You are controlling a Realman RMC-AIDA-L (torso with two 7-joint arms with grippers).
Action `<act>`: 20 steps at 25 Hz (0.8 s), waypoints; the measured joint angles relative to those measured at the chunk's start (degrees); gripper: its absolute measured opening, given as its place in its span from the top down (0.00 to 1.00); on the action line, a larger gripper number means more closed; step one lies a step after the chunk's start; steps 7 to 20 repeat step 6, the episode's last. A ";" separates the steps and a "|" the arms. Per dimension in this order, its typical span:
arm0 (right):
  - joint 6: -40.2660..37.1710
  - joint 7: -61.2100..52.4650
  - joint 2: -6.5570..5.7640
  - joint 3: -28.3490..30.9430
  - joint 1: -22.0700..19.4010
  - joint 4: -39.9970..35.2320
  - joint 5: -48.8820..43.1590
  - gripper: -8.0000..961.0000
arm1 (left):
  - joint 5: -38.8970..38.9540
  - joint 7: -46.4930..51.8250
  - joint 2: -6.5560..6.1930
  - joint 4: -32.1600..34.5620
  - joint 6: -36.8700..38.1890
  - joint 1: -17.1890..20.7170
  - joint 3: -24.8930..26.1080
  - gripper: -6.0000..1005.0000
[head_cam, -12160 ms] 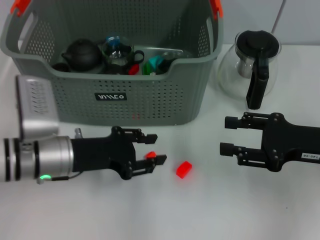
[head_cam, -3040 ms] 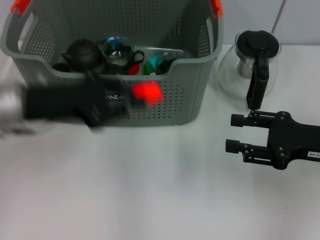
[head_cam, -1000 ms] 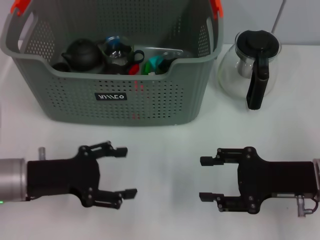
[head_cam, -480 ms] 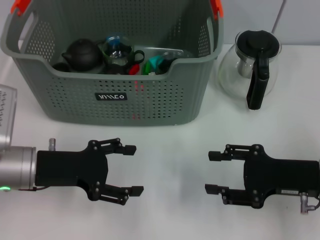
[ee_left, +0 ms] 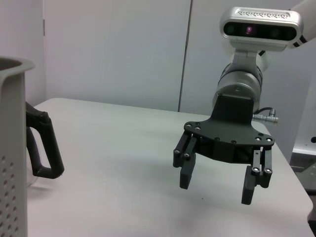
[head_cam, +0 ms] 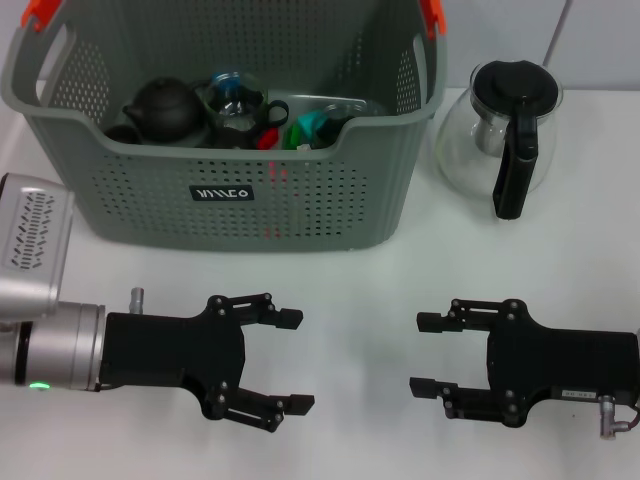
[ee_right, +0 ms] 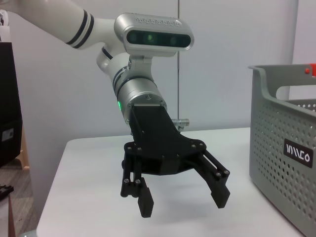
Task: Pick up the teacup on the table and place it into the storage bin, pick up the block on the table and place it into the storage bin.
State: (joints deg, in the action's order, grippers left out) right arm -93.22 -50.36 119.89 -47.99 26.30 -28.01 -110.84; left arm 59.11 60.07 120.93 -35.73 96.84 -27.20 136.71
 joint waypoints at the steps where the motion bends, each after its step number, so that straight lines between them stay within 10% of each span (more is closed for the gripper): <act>1: -0.03 0.00 0.00 0.00 -0.03 0.00 0.00 0.28 | 0.00 0.00 0.00 0.00 0.00 0.00 0.00 0.07; 20: 0.01 0.00 0.00 0.00 -0.03 0.00 0.00 0.28 | -0.03 0.14 0.00 0.00 0.10 0.20 0.40 0.07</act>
